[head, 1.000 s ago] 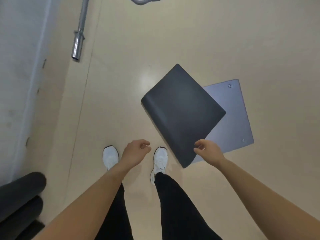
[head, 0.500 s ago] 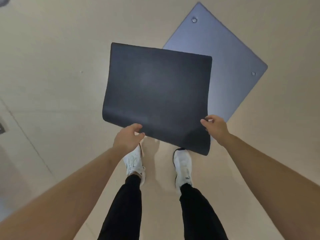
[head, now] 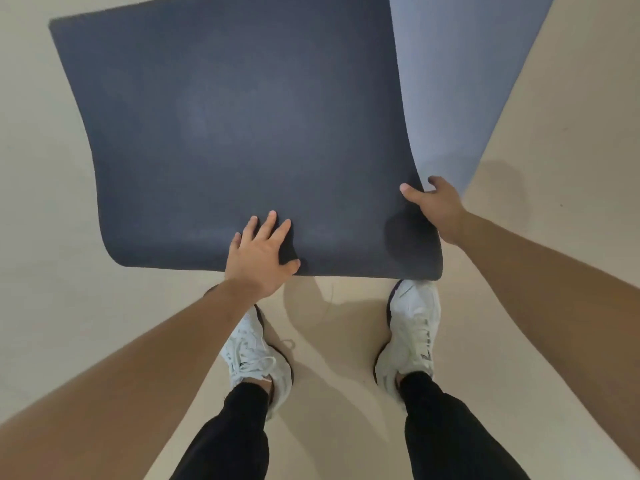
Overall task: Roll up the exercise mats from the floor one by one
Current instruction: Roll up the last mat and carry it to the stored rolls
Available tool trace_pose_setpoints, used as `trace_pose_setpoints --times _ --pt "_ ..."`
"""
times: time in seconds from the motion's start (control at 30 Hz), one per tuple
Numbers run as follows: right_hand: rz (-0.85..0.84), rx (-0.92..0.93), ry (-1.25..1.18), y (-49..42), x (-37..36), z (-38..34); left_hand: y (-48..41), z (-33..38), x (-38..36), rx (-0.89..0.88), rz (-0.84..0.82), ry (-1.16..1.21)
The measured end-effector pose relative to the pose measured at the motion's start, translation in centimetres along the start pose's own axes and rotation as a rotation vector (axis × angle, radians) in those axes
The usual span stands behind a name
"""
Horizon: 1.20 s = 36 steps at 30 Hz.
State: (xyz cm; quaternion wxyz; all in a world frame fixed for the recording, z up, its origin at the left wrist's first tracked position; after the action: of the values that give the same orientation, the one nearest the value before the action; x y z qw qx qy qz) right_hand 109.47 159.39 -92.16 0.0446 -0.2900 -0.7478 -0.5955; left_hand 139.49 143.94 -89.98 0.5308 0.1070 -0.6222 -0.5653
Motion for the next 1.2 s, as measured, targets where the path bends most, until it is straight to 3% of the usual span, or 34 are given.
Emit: trace_pose_setpoints --times 0.13,0.33,0.4,0.53,0.73,0.8,0.93,1.07,1.2 --pt "0.044 0.043 -0.193 -2.8 1.0 -3.9 -0.5 -0.1 0.8 -0.005 -0.099 -0.022" --pt "0.068 0.271 -0.181 -1.2 2.5 -8.8 -0.7 0.7 5.4 -0.021 -0.327 -0.162" --pt "0.092 0.339 -0.189 1.9 3.2 -9.4 -1.0 1.8 9.2 -0.018 -0.241 -0.146" --pt "0.016 0.391 -0.334 8.7 4.1 -8.2 -1.0 8.7 19.2 -0.196 0.159 -0.034" --pt "-0.005 0.331 -0.39 15.8 5.3 -4.7 -0.4 22.2 29.9 -0.692 0.457 -0.568" --pt "-0.033 0.31 -0.394 17.1 5.6 -3.7 -0.3 24.3 32.0 -0.759 0.476 -0.731" --pt "-0.093 0.249 -0.417 18.4 6.4 -2.2 0.6 26.4 32.8 -0.801 0.35 -0.923" --pt "-0.134 0.24 -0.433 19.2 9.0 -4.1 3.2 26.6 32.2 -0.885 0.367 -0.843" --pt "-0.103 0.379 -0.408 19.7 11.7 -9.9 6.9 25.5 31.7 -0.925 0.5 -0.808"
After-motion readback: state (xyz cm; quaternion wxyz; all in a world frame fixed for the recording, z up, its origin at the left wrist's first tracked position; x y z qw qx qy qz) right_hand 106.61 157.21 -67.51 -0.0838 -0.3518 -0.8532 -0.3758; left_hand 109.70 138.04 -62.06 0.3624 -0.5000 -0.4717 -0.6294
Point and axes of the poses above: each hand's wrist, its own y-axis away from the middle knuckle, its own x-axis out of the back of the hand, z = x × y, the point moved 6 cm from there along -y, towards the middle knuckle, and after that the axes turned 1 degree about -x, right-handed, at the moved point
